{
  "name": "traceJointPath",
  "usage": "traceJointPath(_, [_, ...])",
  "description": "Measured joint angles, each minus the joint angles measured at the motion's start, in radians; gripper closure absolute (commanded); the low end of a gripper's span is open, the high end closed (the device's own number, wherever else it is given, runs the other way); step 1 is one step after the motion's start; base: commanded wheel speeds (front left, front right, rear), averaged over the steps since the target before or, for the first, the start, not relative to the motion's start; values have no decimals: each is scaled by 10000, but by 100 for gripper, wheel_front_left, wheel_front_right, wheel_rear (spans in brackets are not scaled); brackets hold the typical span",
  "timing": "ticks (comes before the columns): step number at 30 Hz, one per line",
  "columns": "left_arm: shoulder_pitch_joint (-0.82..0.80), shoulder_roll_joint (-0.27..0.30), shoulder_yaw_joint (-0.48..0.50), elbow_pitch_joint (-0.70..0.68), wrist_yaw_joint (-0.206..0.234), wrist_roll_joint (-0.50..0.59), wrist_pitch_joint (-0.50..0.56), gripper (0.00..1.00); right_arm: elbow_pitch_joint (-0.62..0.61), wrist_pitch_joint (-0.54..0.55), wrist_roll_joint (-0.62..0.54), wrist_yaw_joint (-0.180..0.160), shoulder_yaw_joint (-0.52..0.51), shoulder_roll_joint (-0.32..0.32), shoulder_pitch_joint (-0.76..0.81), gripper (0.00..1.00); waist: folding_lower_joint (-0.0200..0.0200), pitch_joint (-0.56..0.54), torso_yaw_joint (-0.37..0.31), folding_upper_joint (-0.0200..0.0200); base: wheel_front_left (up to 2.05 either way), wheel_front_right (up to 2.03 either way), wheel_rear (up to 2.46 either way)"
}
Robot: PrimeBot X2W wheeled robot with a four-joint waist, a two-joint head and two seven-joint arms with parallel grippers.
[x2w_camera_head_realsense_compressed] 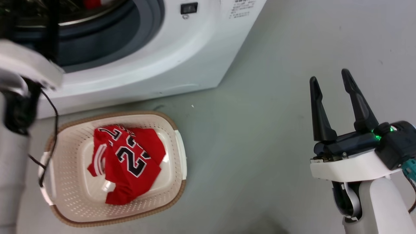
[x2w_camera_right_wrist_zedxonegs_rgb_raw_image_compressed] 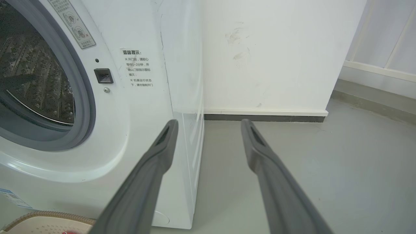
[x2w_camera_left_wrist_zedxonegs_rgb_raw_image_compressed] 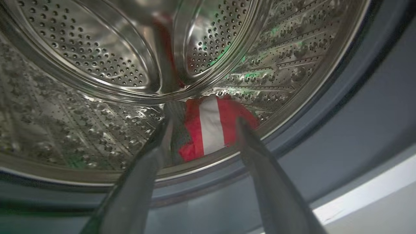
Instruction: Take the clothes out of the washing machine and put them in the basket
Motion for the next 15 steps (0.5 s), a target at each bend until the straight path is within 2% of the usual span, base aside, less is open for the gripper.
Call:
traceJointPath(8, [-3065, 1093, -619, 853, -134, -297, 2360, 0, -236, 0, 460, 0, 92, -2, -289, 0, 0, 1349, -617, 0, 0, 0, 0])
traceJointPath(15, [-5585, 1674, -1200, 1835, -167, -598, 4750, 0, -431, 0, 890, 0, 489, 0, -549, 0, 1, 2305, -1322, 0, 0, 0, 0])
